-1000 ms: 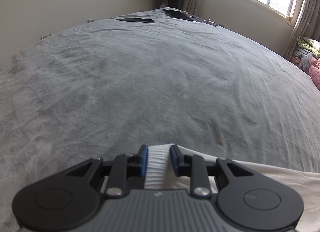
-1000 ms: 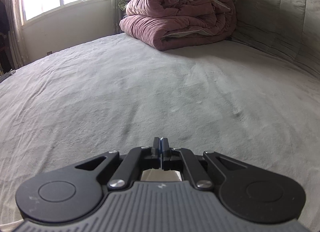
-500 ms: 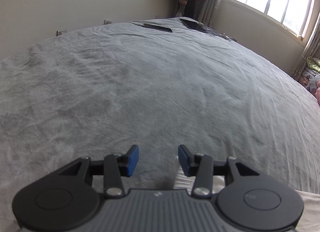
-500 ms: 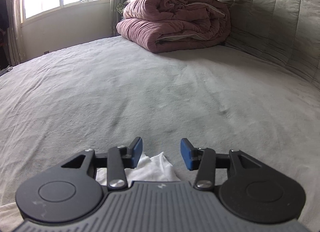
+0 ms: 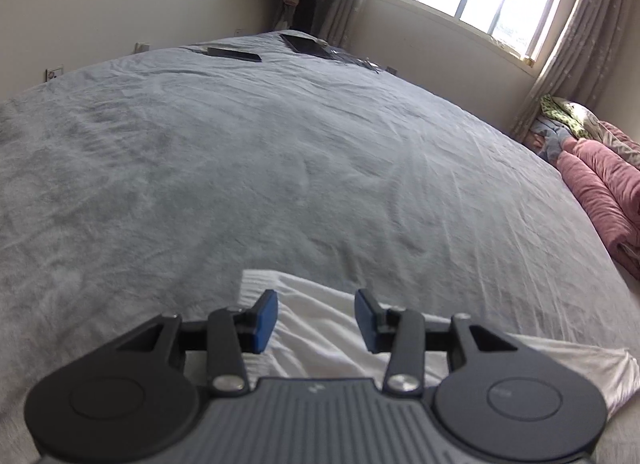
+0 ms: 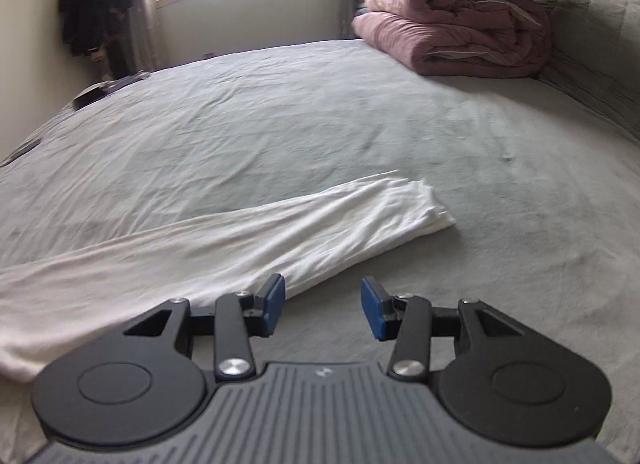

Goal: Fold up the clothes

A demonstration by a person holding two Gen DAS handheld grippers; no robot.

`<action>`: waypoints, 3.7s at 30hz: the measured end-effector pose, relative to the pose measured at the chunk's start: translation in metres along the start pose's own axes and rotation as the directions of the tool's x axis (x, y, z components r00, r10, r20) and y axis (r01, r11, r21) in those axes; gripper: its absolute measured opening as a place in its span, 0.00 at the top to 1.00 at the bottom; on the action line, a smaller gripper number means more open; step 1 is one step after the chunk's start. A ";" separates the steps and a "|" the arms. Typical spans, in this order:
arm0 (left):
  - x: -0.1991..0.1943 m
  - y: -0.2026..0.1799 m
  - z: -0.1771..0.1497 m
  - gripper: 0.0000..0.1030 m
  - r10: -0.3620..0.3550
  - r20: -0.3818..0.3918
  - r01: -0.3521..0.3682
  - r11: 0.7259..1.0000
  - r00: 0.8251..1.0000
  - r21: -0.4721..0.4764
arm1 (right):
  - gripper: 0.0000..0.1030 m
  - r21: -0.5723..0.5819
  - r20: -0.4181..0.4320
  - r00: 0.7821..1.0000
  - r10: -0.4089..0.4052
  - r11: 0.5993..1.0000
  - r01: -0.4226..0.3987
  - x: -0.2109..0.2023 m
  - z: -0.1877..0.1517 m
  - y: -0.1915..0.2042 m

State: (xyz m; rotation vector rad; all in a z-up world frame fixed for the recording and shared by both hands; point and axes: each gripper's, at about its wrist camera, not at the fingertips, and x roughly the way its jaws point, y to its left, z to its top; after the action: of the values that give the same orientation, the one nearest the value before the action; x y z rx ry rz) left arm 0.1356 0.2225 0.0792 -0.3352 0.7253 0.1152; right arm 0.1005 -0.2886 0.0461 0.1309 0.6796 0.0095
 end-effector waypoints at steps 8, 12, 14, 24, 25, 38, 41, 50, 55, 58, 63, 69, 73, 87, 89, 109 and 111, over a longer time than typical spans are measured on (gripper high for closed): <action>0.024 0.002 -0.015 0.58 0.046 -0.140 -0.046 0.999 0.989 0.003 | 0.55 -0.396 -0.095 0.953 0.289 0.867 -0.302 -0.013 -0.059 0.100; 0.021 0.005 -0.014 0.58 0.036 -0.143 -0.041 0.999 0.989 -0.032 | 0.55 -0.414 -0.120 0.935 0.334 0.839 -0.353 -0.002 -0.061 0.121; 0.020 0.004 -0.014 0.58 0.044 -0.145 -0.049 0.998 0.988 -0.030 | 0.55 -0.413 -0.133 0.930 0.343 0.834 -0.367 0.004 -0.063 0.129; 0.022 -0.001 -0.015 0.57 0.060 -0.156 -0.060 0.998 0.986 0.004 | 0.54 -0.462 -0.145 0.907 0.395 0.783 -0.415 0.013 -0.067 0.166; 0.023 0.000 -0.015 0.57 0.059 -0.158 -0.059 0.998 0.986 0.001 | 0.54 -0.467 -0.147 0.905 0.400 0.778 -0.420 0.013 -0.067 0.168; 0.024 -0.004 -0.016 0.55 0.070 -0.157 -0.067 0.997 0.985 0.028 | 0.54 -0.635 -0.072 0.907 0.414 0.683 -0.362 0.008 -0.062 0.199; 0.025 -0.004 -0.016 0.54 0.070 -0.157 -0.066 0.997 0.985 0.031 | 0.53 -0.656 -0.097 0.899 0.427 0.652 -0.380 0.012 -0.061 0.208; 0.025 -0.005 -0.016 0.53 0.068 -0.159 -0.064 0.997 0.985 0.033 | 0.53 -0.612 -0.157 0.871 0.466 0.646 -0.456 0.016 -0.058 0.209; 0.027 -0.006 -0.016 0.51 0.065 -0.157 -0.059 0.997 0.985 0.042 | 0.49 -0.712 -0.140 0.909 0.393 0.598 -0.368 0.026 -0.047 0.224; 0.028 -0.003 -0.015 0.51 0.056 -0.161 -0.052 0.998 0.985 0.031 | 0.49 -0.634 -0.205 0.881 0.425 0.629 -0.451 0.033 -0.045 0.216; 0.029 -0.004 -0.015 0.51 0.057 -0.162 -0.052 0.998 0.985 0.032 | 0.48 -0.578 -0.207 0.854 0.476 0.645 -0.500 0.025 -0.051 0.209; 0.028 -0.003 -0.015 0.51 0.055 -0.162 -0.051 0.998 0.985 0.028 | 0.48 -0.560 -0.206 0.826 0.525 0.629 -0.539 0.014 -0.048 0.213; 0.028 -0.004 -0.015 0.51 0.055 -0.163 -0.051 0.998 0.985 0.030 | 0.48 -0.541 -0.255 0.809 0.530 0.615 -0.574 0.019 -0.052 0.220; 0.028 -0.003 -0.014 0.51 0.049 -0.166 -0.046 0.999 0.985 0.021 | 0.40 -0.435 -0.303 0.743 0.597 0.607 -0.665 0.030 -0.050 0.236; 0.027 -0.003 -0.015 0.51 0.049 -0.165 -0.046 0.999 0.985 0.022 | 0.40 -0.388 -0.280 0.731 0.622 0.623 -0.679 0.030 -0.052 0.236; 0.016 0.004 -0.012 0.51 0.020 -0.187 -0.017 1.000 0.982 0.017 | 0.94 0.070 -0.122 0.688 0.715 0.698 -0.713 0.016 -0.075 0.175; 0.011 0.006 -0.012 0.51 0.035 -0.180 -0.031 0.999 0.983 0.026 | 0.94 0.090 -0.110 0.684 0.721 0.693 -0.716 0.014 -0.075 0.173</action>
State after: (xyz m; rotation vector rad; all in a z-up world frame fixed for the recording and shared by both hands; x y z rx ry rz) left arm 0.1350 0.2236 0.0625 -0.3142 0.9111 0.1092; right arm 0.0706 -0.1079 0.0007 0.4398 0.7297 0.7835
